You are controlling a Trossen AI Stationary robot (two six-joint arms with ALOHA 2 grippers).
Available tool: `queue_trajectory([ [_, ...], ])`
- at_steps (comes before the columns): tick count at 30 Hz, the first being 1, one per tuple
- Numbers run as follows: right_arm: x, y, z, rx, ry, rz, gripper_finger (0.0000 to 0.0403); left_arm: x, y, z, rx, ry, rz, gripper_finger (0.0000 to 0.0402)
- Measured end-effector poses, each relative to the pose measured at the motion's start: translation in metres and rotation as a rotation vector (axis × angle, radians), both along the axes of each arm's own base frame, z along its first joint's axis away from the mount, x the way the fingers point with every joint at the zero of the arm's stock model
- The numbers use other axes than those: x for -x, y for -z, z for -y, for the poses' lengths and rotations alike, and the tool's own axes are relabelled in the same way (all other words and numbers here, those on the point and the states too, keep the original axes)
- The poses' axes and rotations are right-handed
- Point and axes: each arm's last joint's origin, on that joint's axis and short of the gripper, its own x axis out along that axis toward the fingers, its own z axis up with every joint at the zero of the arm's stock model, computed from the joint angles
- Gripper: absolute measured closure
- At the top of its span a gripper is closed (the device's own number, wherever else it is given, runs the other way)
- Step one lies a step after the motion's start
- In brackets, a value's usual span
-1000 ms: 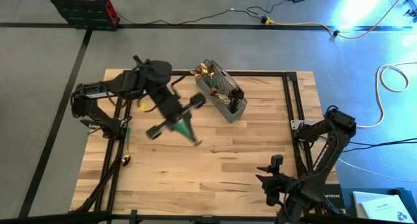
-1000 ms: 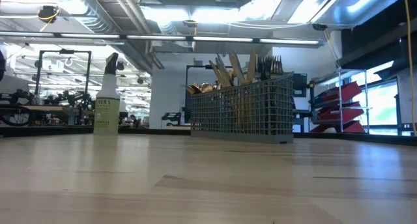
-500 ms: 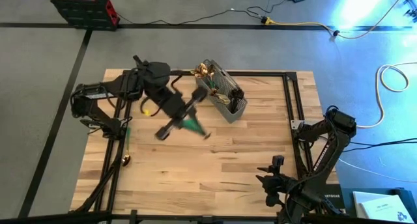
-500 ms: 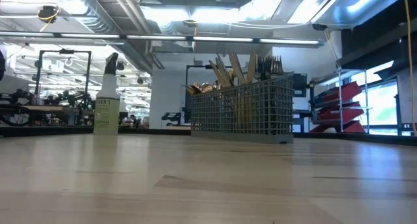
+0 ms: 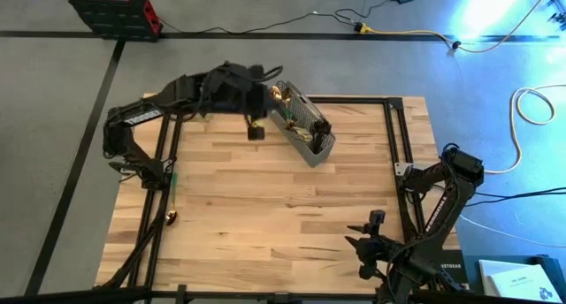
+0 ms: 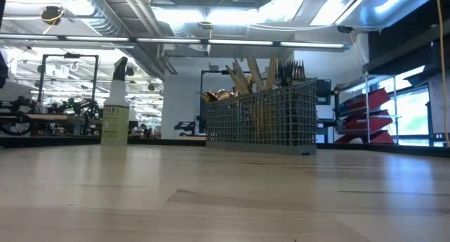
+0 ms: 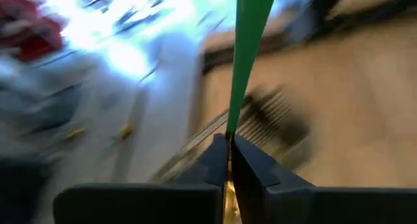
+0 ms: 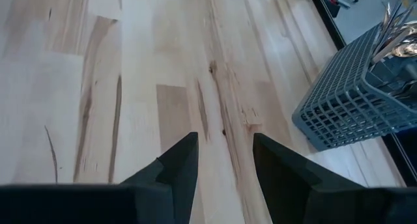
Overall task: Sort silverware
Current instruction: Put the green spoon on the gray silverware organizer
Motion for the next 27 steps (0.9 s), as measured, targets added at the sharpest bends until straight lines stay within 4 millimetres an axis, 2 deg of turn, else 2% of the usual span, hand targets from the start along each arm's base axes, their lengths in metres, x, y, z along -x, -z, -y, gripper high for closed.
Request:
queue_trajectory([
  [3,0.0,0.0,0.0,0.003,-0.002,0.003,0.0272,0.003,0.007,-0.014,-0.223,-0.14,-0.176,0.0402],
  [6,0.0,0.0,0.0,0.005,-0.002,0.004,0.0272,0.002,0.021,-0.025,-0.457,-0.208,-0.473,0.0402],
  [9,0.0,0.0,0.0,0.008,-0.002,0.009,0.0272,-0.008,0.038,-0.034,-0.646,-0.235,-0.761,0.0402],
  [13,-0.002,0.0,0.002,0.011,0.005,0.009,0.0272,-0.029,0.06,-0.041,-0.807,-0.206,-1.04,0.0402],
  [19,-0.004,0.0,0.002,0.028,-0.005,0.007,0.0272,-0.062,0.096,-0.058,-0.882,-0.199,-1.212,0.0402],
  [24,-0.004,0.0,0.001,0.014,-0.008,0.015,0.0272,-0.077,0.128,-0.081,-0.888,-0.122,-1.37,0.0402],
  [27,-0.005,0.0,0.0,0.002,-0.007,0.021,0.0272,-0.077,0.139,-0.099,-0.871,-0.114,-1.428,0.0402],
])
